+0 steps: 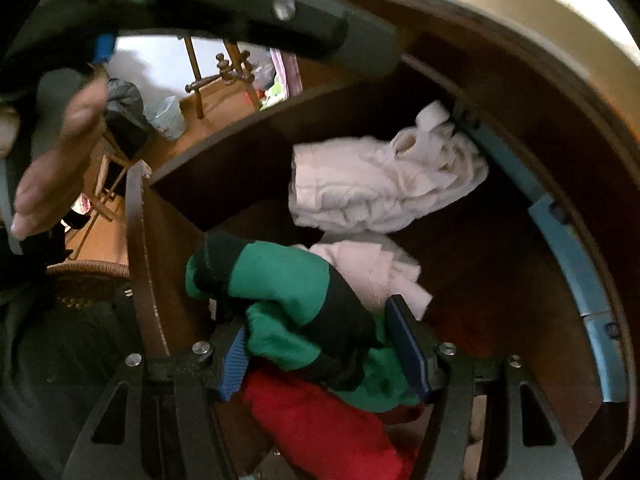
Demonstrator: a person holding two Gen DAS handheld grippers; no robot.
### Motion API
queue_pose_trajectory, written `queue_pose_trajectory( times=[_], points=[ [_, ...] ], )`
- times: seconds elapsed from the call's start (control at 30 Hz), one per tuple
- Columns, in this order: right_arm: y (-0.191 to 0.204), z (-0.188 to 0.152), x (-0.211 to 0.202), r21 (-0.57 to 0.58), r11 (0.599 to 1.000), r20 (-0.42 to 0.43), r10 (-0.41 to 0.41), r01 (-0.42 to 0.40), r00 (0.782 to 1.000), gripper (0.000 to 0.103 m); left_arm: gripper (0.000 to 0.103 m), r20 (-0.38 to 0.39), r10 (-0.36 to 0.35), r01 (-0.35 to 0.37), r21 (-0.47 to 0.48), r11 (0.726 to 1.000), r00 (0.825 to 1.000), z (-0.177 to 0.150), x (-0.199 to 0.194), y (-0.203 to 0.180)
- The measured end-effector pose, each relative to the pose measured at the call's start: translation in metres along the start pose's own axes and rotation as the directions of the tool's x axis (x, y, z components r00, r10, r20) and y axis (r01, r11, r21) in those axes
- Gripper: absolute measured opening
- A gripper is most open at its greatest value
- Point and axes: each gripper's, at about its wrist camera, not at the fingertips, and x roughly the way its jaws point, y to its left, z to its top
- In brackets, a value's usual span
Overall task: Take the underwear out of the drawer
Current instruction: 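Close the left tool on the pale pink garment while the right tool grasps the green-black garment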
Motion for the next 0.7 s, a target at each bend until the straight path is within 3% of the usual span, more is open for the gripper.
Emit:
queue_pose_trajectory(
  times=[0.1,0.17,0.37,0.6,0.7],
  points=[
    [0.000,0.002,0.005,-0.007,1.000,-0.019,0.010,-0.010,1.000,0.063,0.056,-0.002,-0.002,0.002,0.001,1.000,1.000,0.000,0.000,0.000],
    [0.003,0.004,0.005,-0.012,1.000,-0.013,0.021,-0.021,1.000,0.050,0.058,0.000,-0.004,0.004,-0.002,1.000,1.000,0.000,0.000,0.000],
    [-0.005,-0.009,-0.014,0.055,0.996,0.102,0.059,-0.064,0.993,0.031,0.058,-0.011,0.002,-0.002,0.000,1.000,1.000,-0.001,0.005,0.000],
    [-0.025,-0.028,-0.039,0.157,0.984,0.215,0.047,-0.082,0.976,0.027,0.058,-0.040,0.021,-0.020,0.020,1.000,0.999,-0.003,0.016,-0.002],
    [-0.033,-0.033,-0.048,0.200,0.977,0.247,0.029,-0.081,0.969,0.027,0.058,-0.065,0.074,-0.070,0.053,0.996,0.995,-0.004,0.024,-0.005]
  ],
)
